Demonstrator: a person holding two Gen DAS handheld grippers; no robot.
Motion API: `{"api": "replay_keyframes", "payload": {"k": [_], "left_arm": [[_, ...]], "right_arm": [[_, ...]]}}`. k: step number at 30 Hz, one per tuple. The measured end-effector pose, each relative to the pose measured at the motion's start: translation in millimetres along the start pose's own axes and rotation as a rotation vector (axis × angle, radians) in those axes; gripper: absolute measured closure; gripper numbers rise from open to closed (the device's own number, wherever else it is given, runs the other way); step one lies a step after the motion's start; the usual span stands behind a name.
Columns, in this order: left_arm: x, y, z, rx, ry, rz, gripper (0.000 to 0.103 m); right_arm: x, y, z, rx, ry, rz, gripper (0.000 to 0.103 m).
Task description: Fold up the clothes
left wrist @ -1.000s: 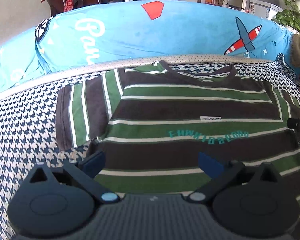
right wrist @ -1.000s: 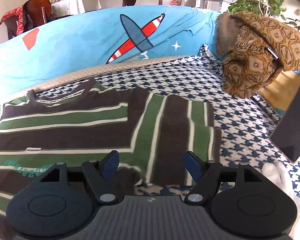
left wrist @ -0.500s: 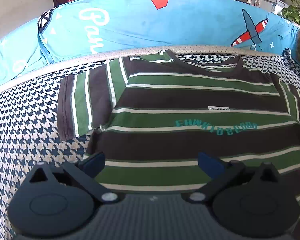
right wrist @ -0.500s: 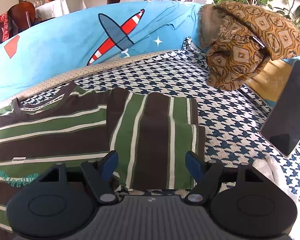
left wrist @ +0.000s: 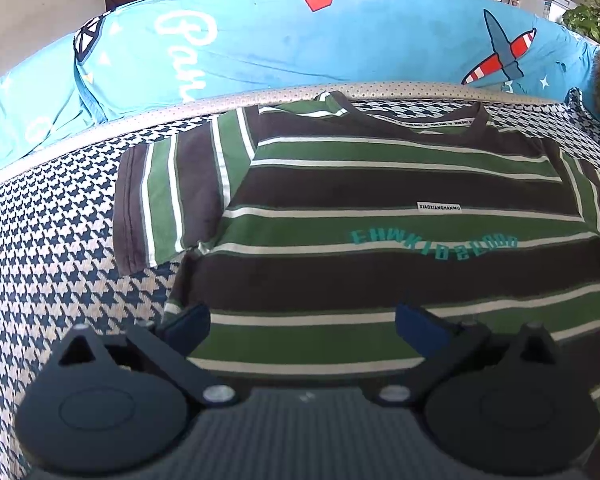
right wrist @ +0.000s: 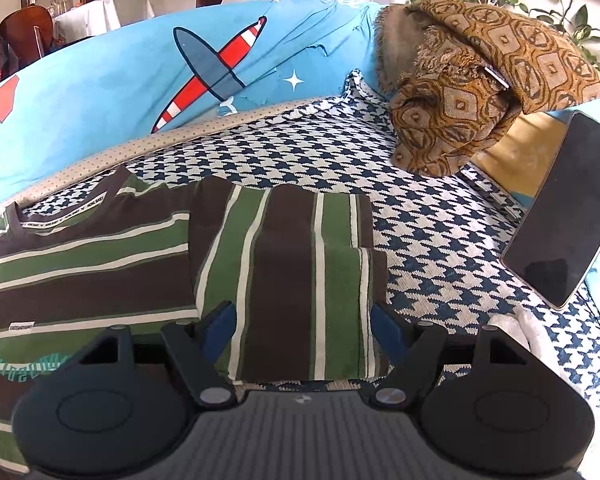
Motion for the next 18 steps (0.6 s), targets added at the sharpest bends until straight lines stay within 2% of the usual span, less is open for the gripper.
{"api": "replay_keyframes", "payload": {"k": [11,14,18], "left_arm": [[-1,1,2,-0.007,0.002,-0.003,0.000],[-1,1,2,-0.006,0.003,-0.005,0.000],[-2,0,1,0.002,0.006,-0.007,0.000]], "right_arm": [[-3,-4,3,-0.011,-0.001,0.002,0.029],[-3,-10,7,-0.033,-0.064,0.012,0.029],[0,-20,15,-0.092,-0.217,0.027,0.029]]}}
Point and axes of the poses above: each gripper's, at about its wrist camera, not at the fingertips, and x roughly against the way its jaws point, z to its right, y to its underside, the point moved 9 cm from there along -x, roughly the way its jaws point, and after that the axes turned 10 degrees about -z, right-handed, at the moved point
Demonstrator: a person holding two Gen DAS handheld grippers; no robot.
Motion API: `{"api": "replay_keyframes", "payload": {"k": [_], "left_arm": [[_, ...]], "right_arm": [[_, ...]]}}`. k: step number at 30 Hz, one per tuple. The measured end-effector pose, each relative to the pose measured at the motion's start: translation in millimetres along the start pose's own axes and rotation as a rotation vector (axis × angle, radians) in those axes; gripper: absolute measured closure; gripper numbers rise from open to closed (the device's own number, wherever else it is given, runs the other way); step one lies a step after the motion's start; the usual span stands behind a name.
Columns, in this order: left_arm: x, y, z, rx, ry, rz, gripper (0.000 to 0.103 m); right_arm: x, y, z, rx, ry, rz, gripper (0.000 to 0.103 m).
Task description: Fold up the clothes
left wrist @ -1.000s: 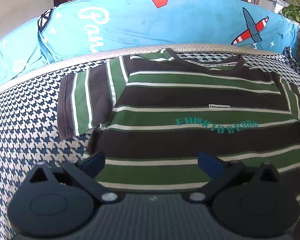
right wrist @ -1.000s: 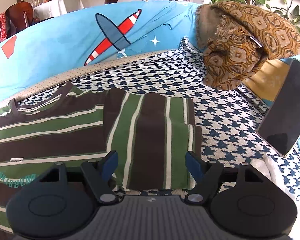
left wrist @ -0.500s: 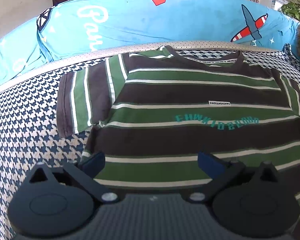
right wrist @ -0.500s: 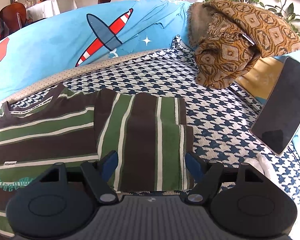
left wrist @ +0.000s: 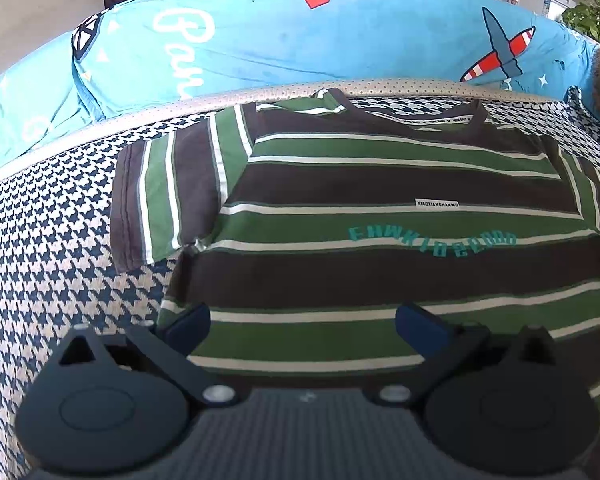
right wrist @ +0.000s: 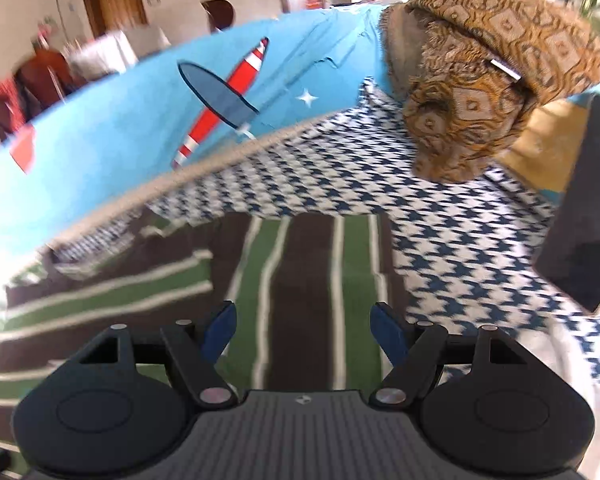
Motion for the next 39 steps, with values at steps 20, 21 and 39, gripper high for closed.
{"api": "replay_keyframes", "payload": {"k": [20,21,39], "left_arm": [[0,-3,-2,0.021,0.007,-0.005,0.000],[0,-3,-2,0.022,0.007,-0.006,0.000],[3,-4,-13,0.041,-0.010,0.011,0.000]], "right_arm": [[-27,-15,37,-0.153,-0.105,-0.008,0.048],[-28,-15,36,-0.139,-0.097,-0.004,0.052],[-7,-20,-30,0.002,-0.167,0.127,0.093]]}}
Point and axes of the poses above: each gripper's, at about its wrist camera, not at the fingertips, and x roughly against the way its jaws point, z to its right, y to its underside, the point moved 9 cm from there along -x, roughly the way its jaws point, and after that the axes turned 10 degrees about -z, right-handed, at the moved point
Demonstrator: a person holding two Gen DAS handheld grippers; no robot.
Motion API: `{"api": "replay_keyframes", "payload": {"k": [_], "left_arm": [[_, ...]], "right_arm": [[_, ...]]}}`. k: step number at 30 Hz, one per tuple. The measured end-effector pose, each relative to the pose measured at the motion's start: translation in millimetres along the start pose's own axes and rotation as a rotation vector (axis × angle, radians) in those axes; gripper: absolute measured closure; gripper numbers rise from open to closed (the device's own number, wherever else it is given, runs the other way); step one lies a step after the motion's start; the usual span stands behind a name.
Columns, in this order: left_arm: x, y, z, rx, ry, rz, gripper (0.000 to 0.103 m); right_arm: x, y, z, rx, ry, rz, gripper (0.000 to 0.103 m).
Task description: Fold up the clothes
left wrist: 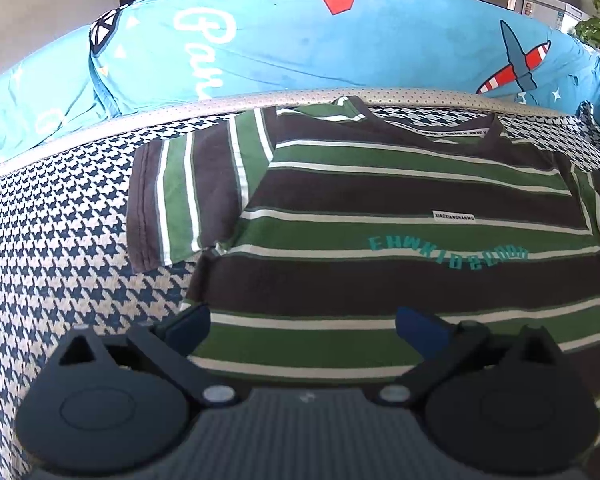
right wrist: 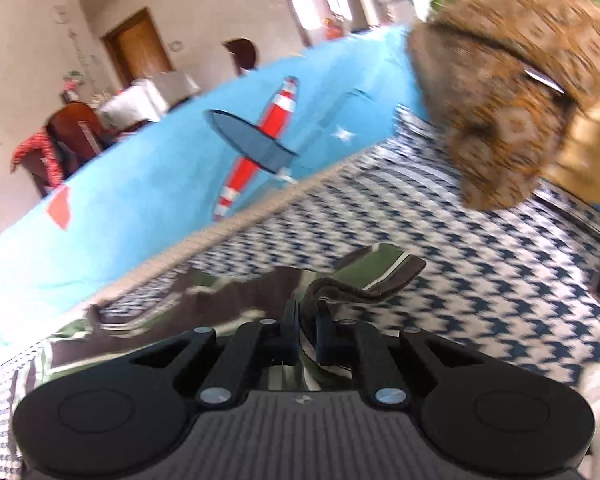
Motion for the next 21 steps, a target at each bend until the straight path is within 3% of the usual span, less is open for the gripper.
{"api": "replay_keyframes", "payload": {"k": [6,12,16,21], "left_arm": [[1,1,-9,0.011,-0.006,0.002,0.000],[2,1,-18,0.030,-0.006,0.002,0.000],[3,0,-21,0.039,-0.006,0.005,0.000],[3,-1,-28,0.060,-0.009,0.004,0.000]], "right_arm": [[0,12,-62,0.143,-0.112,0.018,0.093],[-12,38,-113,0.267,-0.241,-0.067,0.092],[-7,31,-110,0.220,-0.304,-0.055,0.092],[-15,26,-88,0.142,-0.239,-0.064,0.091]]}}
Point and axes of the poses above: each gripper's, at about its wrist camera, not at the fingertips, and x roughly against the way its jaws point, z to its right, y to its underside, the point moved 9 cm from there along -x, roughly the way its jaws point, and after that the axes turned 10 degrees about -z, right-handed, at the moved point
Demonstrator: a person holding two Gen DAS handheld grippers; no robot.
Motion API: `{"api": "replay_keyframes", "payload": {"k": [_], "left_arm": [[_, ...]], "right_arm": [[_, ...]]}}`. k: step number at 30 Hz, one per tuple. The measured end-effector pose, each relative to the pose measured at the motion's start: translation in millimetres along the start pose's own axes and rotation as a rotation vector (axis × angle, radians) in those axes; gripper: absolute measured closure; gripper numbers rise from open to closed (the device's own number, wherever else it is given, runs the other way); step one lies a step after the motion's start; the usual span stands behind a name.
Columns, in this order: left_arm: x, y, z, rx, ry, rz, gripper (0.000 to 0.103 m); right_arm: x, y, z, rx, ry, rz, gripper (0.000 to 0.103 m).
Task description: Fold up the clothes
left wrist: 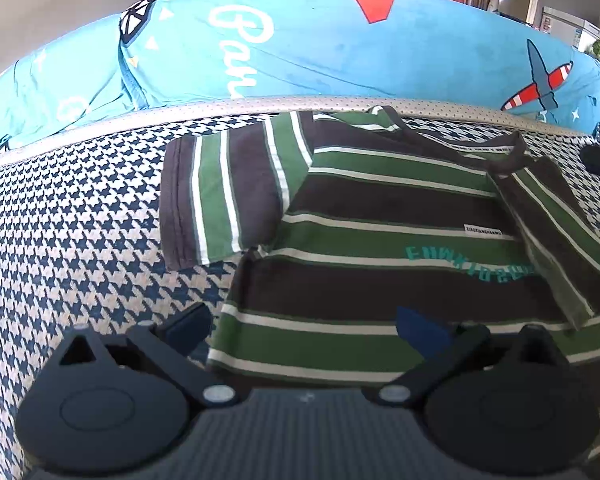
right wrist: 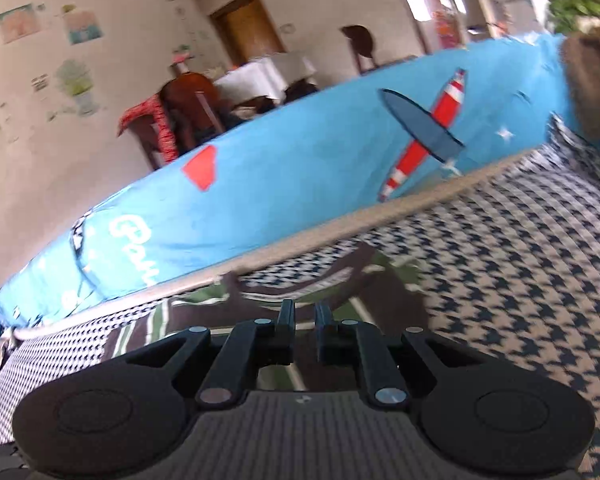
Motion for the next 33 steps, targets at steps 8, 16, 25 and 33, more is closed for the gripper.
{"api": "replay_keyframes", "payload": {"k": [8,16,25,33], "left_arm": [[-6,-3,-17,0.033,-0.044,-0.004,0.000],[-14,-10,-54,0.121,-0.114,-0.013,0.000],[-14,-21,-100,0.209,-0.117,0.024,0.000],[-21,-40,-118,0.260,-0.018,0.052,0.000]], "right_arm": [[-14,23,12,-0.020,0.040,-0.118,0.087],[-44,59,4,0.047,0.145,-0.252,0.075],[-42,63,-11,0.070,0.163,-0.261,0.065],[-32,74,-33,0.012,0.139,-0.268,0.063]]}}
Point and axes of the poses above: each gripper's, at about its wrist camera, not at the fingertips, and x roughly against the way its jaws point, z to its right, y to its underside, the point moved 9 cm from there along -x, roughly the way its jaws point, and after that the axes turned 10 degrees about -z, right-handed, at the moved point
